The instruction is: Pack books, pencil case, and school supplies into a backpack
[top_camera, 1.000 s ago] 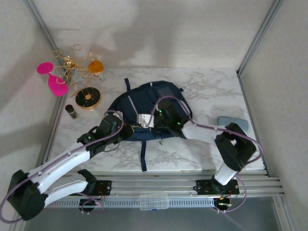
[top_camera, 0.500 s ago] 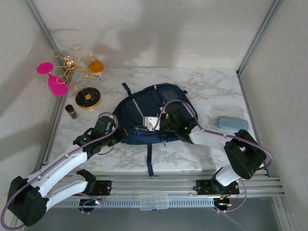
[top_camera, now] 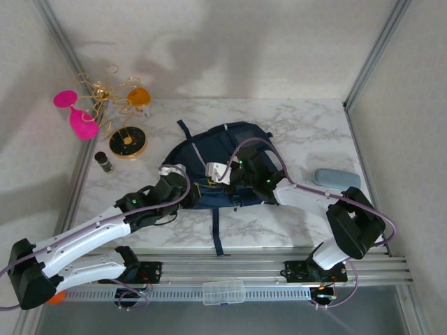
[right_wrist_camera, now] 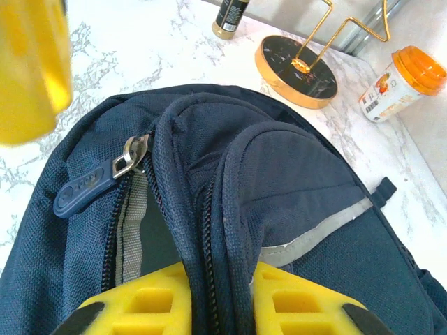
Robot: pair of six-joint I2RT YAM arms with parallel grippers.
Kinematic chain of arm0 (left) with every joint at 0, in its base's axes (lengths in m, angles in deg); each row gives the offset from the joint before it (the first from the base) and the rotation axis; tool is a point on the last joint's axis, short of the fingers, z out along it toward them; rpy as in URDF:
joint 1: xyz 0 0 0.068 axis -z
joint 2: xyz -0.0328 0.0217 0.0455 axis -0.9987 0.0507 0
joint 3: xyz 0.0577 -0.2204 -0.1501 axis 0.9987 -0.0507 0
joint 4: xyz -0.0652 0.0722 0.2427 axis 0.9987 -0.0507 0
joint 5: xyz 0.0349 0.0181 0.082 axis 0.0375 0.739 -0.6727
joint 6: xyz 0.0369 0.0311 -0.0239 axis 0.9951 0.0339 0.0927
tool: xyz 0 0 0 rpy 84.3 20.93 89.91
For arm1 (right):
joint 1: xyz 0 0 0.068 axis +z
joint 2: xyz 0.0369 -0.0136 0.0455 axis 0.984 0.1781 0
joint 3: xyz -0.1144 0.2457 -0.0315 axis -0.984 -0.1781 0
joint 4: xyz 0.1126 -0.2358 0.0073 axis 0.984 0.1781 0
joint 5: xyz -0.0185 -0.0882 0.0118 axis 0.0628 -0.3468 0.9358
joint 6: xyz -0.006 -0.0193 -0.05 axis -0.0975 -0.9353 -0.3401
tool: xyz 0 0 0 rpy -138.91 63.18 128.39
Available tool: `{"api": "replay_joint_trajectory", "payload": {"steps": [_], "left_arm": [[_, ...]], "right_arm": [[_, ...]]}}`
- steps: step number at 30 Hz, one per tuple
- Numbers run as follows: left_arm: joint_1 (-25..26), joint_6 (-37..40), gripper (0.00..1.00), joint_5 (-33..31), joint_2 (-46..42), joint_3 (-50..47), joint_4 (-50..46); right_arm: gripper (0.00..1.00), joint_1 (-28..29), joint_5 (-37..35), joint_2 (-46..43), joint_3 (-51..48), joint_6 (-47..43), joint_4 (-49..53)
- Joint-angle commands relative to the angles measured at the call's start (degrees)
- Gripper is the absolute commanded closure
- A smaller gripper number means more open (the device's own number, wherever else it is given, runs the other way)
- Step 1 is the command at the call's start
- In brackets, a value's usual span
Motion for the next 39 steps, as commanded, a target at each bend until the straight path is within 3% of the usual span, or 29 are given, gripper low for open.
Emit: {"api": "replay_joint_trajectory", "payload": {"steps": [1,3,7,22,30,39], "left_arm": [[2.1,-2.4,0.66,-5.8,2.4,1.4,-1.8],[3.3,-2.2,0.60,-8.2,4.4,2.6,-2.1],[4.3,-1.6,0.58,-13.2,8.3,4.6,-2.8],[4.3,1.3,0.69,-23.2,17.8,9.7,1.0],[1.6,1.1,0.77,-24.5,19.0,11.9,-1.2],[-1.6,5.9,0.88,-18.4,17.6,11.6,-2.9]], "right_arm": [[0.91,0.6,4.1,0.8,3.4,2.3,-0.7],[0.93,0.6,4.5,1.1,3.7,2.6,-0.5],[0.97,0.7,4.8,1.7,4.0,3.0,-0.9],[1.00,0.6,6.7,3.6,6.6,3.5,-0.3],[1.00,0.2,6.3,3.2,5.8,3.5,-0.7],[1.00,-0.5,6.8,2.6,5.5,3.5,-1.0]]}}
